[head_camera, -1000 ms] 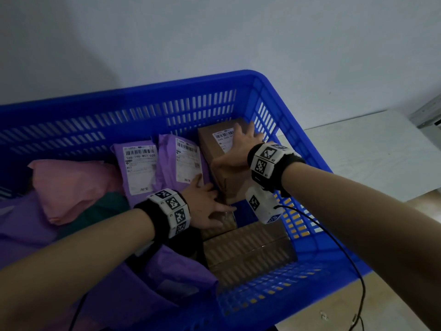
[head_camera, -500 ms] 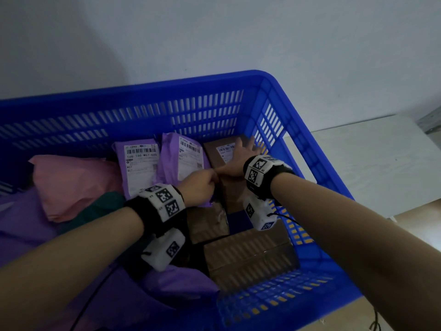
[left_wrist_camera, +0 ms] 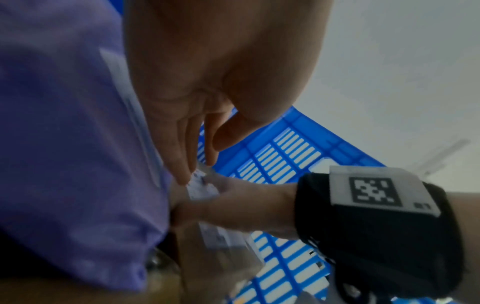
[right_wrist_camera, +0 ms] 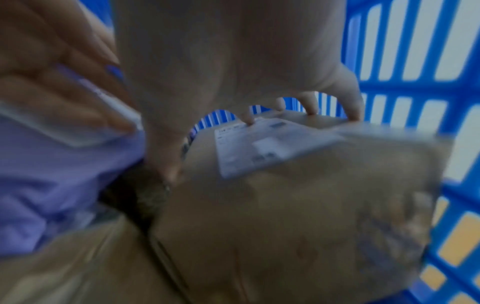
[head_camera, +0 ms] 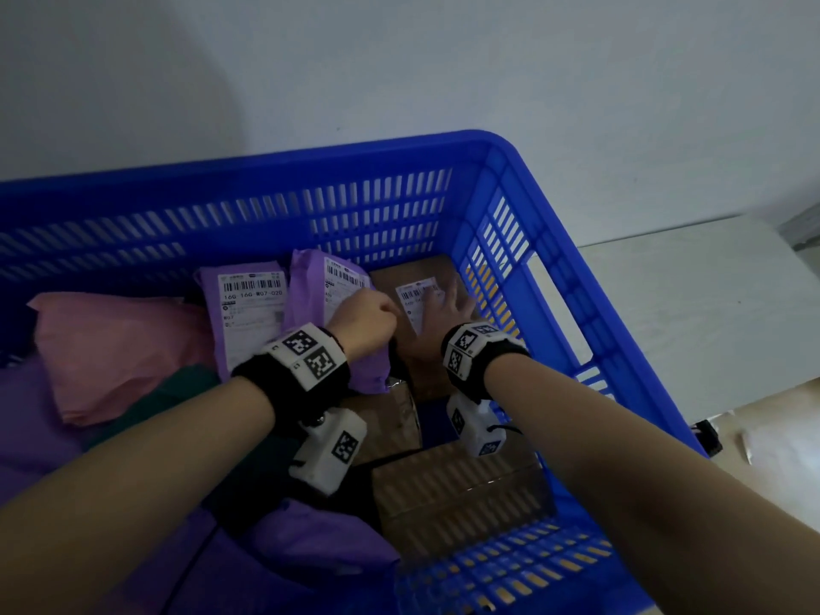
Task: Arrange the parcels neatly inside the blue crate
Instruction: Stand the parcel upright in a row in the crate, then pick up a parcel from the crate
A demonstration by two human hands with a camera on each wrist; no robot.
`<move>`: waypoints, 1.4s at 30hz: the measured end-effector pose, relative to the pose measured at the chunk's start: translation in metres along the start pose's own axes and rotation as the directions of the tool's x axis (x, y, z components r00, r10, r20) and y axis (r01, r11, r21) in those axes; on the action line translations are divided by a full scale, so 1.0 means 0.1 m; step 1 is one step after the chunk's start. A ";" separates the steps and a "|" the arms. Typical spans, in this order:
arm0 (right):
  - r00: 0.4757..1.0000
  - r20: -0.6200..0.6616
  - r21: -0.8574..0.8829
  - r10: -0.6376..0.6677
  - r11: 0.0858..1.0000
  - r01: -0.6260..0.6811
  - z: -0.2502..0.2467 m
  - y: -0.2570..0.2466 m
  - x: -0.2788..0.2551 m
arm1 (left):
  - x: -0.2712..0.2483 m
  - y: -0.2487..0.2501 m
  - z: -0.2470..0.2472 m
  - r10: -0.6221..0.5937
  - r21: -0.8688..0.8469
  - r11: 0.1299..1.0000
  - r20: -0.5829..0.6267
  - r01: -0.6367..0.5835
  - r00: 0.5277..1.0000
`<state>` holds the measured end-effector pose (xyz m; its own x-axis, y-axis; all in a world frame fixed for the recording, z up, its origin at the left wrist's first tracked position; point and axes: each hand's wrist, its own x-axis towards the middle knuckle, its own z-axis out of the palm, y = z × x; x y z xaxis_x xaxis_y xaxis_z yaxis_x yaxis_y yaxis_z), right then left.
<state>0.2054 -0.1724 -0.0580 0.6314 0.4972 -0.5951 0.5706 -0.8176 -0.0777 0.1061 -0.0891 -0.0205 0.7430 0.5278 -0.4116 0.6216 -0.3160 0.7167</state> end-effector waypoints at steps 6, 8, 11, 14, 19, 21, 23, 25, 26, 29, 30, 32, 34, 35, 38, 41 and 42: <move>0.997 0.079 -0.121 0.025 0.993 -0.016 0.00 -0.18 0.03 | -0.04 -0.21 -0.44 0.241 0.334 0.932 -0.285 -0.139 0.928; 0.999 0.028 0.054 -0.033 0.998 0.031 -0.16 -0.20 0.00 | -0.05 -0.28 -0.60 0.193 0.399 0.916 -0.332 -0.048 0.923; 0.993 -0.070 0.348 -0.093 0.931 0.112 -0.31 -0.24 -0.05 | -0.10 -0.33 -0.77 0.048 0.367 0.926 -0.349 0.089 0.936; 0.981 0.119 0.643 -0.152 0.765 0.040 -0.31 -0.32 -0.17 | -0.12 -0.36 -0.80 -0.048 0.279 0.950 -0.302 0.137 0.952; 0.935 0.195 0.736 -0.298 0.675 0.061 -0.33 -0.37 -0.39 | -0.18 -0.36 -0.74 -0.125 0.170 0.969 -0.291 0.180 0.948; 0.941 0.177 0.750 -0.287 0.659 0.060 -0.38 -0.37 -0.47 | -0.21 -0.35 -0.73 -0.136 0.112 0.978 -0.285 0.174 0.949; 0.955 0.121 0.757 -0.271 0.647 0.088 -0.39 -0.37 -0.50 | -0.24 -0.31 -0.73 -0.127 0.058 0.987 -0.269 0.147 0.955; 0.958 0.096 0.784 -0.270 0.613 0.094 -0.41 -0.38 -0.54 | -0.28 -0.26 -0.73 -0.114 -0.032 0.994 -0.244 0.109 0.963; 0.958 0.095 0.806 -0.269 0.586 0.085 -0.42 -0.38 -0.55 | -0.29 -0.24 -0.73 -0.111 -0.089 0.992 -0.231 0.093 0.966; 0.960 0.037 0.801 -0.278 0.583 0.138 -0.49 -0.33 -0.55 | -0.30 -0.15 -0.74 -0.093 -0.209 0.977 -0.234 0.044 0.968; 0.962 -0.005 0.738 -0.273 0.648 0.188 -0.54 -0.30 -0.54 | -0.30 -0.11 -0.73 -0.101 -0.245 0.969 -0.228 0.044 0.968; 0.962 -0.113 0.578 -0.247 0.771 0.266 -0.63 -0.19 -0.50 | -0.29 -0.04 -0.67 -0.130 -0.342 0.938 -0.185 0.060 0.974; 0.965 -0.173 0.520 -0.198 0.814 0.260 -0.73 -0.05 -0.48 | -0.26 0.03 -0.55 -0.142 -0.430 0.899 -0.100 0.086 0.985; 0.964 -0.197 0.504 -0.177 0.825 0.254 -0.76 0.01 -0.46 | -0.24 0.06 -0.47 -0.137 -0.455 0.885 -0.050 0.100 0.989; 0.968 -0.225 0.435 -0.107 0.878 0.198 -0.78 0.14 -0.39 | -0.15 0.15 -0.21 -0.109 -0.502 0.855 0.073 0.131 0.991; 0.979 -0.203 0.374 -0.034 0.921 0.110 -0.67 0.18 -0.27 | 0.00 0.17 0.01 -0.106 -0.535 0.828 0.148 0.169 0.983; 0.982 -0.190 0.351 -0.022 0.932 0.089 -0.64 0.19 -0.24 | 0.03 0.16 0.06 -0.116 -0.540 0.821 0.163 0.187 0.980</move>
<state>0.2344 -0.1811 0.0058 0.7071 0.5610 -0.4304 0.4034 -0.8200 -0.4060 0.1203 -0.0974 -0.0136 0.6965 0.4249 -0.5782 0.5152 0.2646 0.8152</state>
